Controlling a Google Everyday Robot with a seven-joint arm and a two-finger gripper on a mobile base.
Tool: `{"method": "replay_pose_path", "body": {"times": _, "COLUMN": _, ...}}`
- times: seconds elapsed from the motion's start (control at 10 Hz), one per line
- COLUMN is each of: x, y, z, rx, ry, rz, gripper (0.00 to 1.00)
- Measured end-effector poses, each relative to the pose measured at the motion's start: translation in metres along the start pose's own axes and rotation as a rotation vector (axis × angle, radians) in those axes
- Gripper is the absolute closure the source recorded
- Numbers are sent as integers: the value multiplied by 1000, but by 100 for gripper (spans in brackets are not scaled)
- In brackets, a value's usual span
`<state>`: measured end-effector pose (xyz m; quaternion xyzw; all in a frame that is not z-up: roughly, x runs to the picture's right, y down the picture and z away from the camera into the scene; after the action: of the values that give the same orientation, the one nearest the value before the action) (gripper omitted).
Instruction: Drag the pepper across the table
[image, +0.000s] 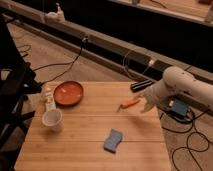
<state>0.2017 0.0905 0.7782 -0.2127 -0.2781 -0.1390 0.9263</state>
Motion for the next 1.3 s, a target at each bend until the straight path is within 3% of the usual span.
{"method": "replay_pose_path", "body": {"times": 0.4, "x": 13, "y": -14, "z": 24, "rx": -39, "ry": 46, "rz": -73, "gripper": 47}}
{"method": "replay_pose_path", "body": {"times": 0.8, "x": 39, "y": -38, "z": 53, "rx": -32, "ry": 110, "rz": -85, "gripper": 47}}
{"method": "replay_pose_path", "body": {"times": 1.1, "x": 44, "y": -51, "z": 81, "rx": -38, "ry": 93, "rz": -56, "gripper": 47}}
{"method": "replay_pose_path", "body": {"times": 1.3, "x": 41, "y": -54, "z": 100, "rx": -66, "ry": 56, "rz": -41, "gripper": 47}}
